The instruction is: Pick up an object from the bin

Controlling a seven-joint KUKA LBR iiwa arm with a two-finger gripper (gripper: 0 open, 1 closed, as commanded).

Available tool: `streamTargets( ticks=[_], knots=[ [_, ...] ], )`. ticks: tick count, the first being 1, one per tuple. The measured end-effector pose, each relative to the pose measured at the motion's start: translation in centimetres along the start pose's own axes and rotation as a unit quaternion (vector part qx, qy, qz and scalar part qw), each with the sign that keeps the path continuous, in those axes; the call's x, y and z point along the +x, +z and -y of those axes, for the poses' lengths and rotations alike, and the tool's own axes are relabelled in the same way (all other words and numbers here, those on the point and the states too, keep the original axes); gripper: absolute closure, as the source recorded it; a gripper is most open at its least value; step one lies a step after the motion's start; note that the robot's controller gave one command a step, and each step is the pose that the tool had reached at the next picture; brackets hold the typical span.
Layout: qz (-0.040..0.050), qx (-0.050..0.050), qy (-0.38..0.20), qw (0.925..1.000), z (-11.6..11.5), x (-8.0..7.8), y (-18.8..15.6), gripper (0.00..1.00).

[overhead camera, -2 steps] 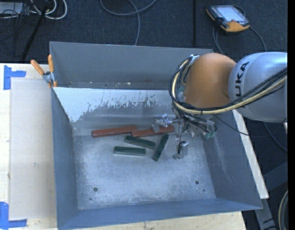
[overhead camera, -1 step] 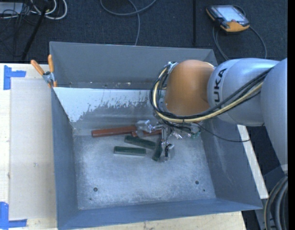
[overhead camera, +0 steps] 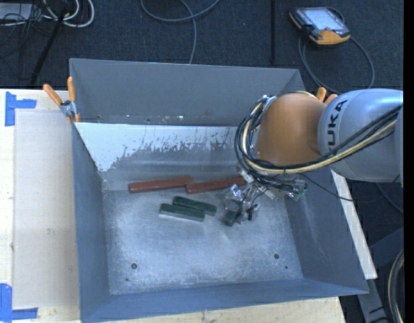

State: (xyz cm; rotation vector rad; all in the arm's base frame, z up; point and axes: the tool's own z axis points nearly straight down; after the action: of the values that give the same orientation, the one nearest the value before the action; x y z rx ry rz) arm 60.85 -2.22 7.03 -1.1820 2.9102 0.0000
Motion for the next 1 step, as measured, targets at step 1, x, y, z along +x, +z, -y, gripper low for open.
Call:
streamTargets(
  ticks=[1],
  knots=[
    [0.0, 0.0, 0.0, 1.0, 0.0, 0.0, 0.0, 1.0]
  ],
)
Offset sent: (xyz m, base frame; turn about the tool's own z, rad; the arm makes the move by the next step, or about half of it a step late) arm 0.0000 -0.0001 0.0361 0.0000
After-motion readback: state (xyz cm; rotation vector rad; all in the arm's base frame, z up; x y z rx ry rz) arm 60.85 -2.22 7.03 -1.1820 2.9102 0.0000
